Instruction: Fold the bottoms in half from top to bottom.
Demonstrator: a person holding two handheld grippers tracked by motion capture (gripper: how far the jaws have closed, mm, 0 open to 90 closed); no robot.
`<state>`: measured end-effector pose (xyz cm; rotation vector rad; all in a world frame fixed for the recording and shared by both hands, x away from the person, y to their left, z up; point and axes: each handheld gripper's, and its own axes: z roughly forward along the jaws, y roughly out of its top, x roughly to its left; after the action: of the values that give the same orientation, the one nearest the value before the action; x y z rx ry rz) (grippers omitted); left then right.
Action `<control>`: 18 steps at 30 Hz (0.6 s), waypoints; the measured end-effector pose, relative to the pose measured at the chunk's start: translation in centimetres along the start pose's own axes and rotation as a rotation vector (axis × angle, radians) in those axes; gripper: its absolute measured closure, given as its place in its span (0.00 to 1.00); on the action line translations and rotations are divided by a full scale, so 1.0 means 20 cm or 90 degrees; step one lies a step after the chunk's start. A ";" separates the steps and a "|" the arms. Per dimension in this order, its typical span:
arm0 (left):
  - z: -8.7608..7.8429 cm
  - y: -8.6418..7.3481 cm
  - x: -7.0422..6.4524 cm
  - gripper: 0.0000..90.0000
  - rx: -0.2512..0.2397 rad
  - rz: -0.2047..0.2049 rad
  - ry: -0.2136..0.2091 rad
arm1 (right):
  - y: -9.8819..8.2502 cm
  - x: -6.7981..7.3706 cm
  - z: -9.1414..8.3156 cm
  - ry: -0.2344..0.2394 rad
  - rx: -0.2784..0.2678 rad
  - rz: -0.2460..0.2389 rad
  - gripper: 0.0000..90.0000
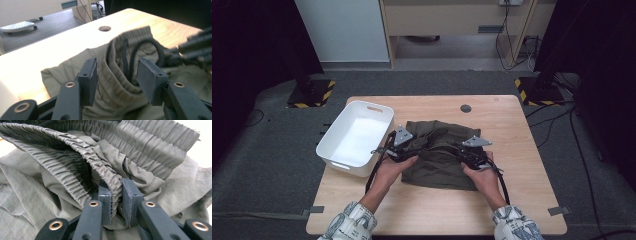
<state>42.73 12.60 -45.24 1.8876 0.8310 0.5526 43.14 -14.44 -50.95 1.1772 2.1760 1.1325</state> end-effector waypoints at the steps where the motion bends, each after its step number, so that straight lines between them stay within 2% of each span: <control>1: 0.00 0.02 0.01 0.56 0.001 0.004 0.006 | 0.00 0.00 0.00 0.000 0.001 0.002 0.87; 6: 0.06 0.07 0.03 0.55 0.020 -0.001 0.019 | 0.00 0.01 0.01 -0.001 0.002 -0.003 0.87; 8: 0.11 0.07 0.03 0.55 0.041 0.003 0.023 | 0.00 0.01 0.01 0.000 0.002 -0.006 0.87; 12: 0.18 0.03 0.03 0.57 0.088 0.015 0.023 | -0.01 0.02 0.00 0.004 0.002 -0.012 0.87; 18: 0.19 -0.06 0.02 0.60 0.134 0.037 0.034 | -0.01 0.03 0.00 0.009 0.007 -0.013 0.84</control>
<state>45.25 10.93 -47.97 2.1025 0.8998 0.5721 42.69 -14.08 -51.17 1.1524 2.2028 1.1250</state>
